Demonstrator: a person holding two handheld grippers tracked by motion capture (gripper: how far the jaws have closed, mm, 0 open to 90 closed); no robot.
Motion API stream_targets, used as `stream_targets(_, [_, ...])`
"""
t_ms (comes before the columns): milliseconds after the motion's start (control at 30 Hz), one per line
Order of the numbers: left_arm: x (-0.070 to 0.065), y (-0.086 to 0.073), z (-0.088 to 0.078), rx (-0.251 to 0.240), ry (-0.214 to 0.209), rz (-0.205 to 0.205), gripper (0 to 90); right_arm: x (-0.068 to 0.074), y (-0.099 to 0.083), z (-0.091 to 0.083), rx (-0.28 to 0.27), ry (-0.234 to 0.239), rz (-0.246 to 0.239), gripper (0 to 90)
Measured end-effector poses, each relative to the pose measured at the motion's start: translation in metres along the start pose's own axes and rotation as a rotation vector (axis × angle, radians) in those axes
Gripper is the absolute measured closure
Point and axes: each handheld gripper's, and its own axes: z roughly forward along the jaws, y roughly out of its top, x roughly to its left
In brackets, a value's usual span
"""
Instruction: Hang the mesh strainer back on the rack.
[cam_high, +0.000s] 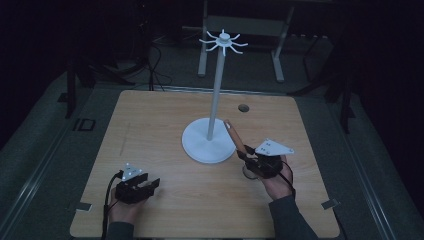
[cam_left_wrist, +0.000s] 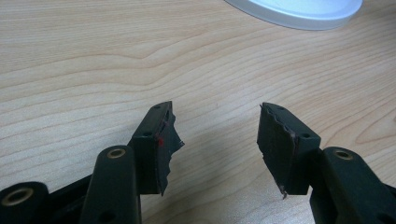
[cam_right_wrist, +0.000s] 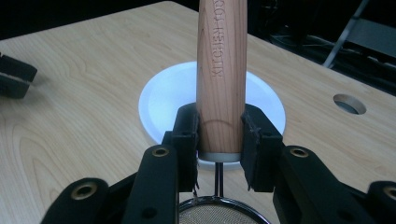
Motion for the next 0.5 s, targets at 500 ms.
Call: stream_targets(500, [0.001, 0.000, 0.000, -0.006, -0.001, -0.004, 46.1, -0.001, 0.012, -0.001, -0.035, -0.010, 0.030, 69.4])
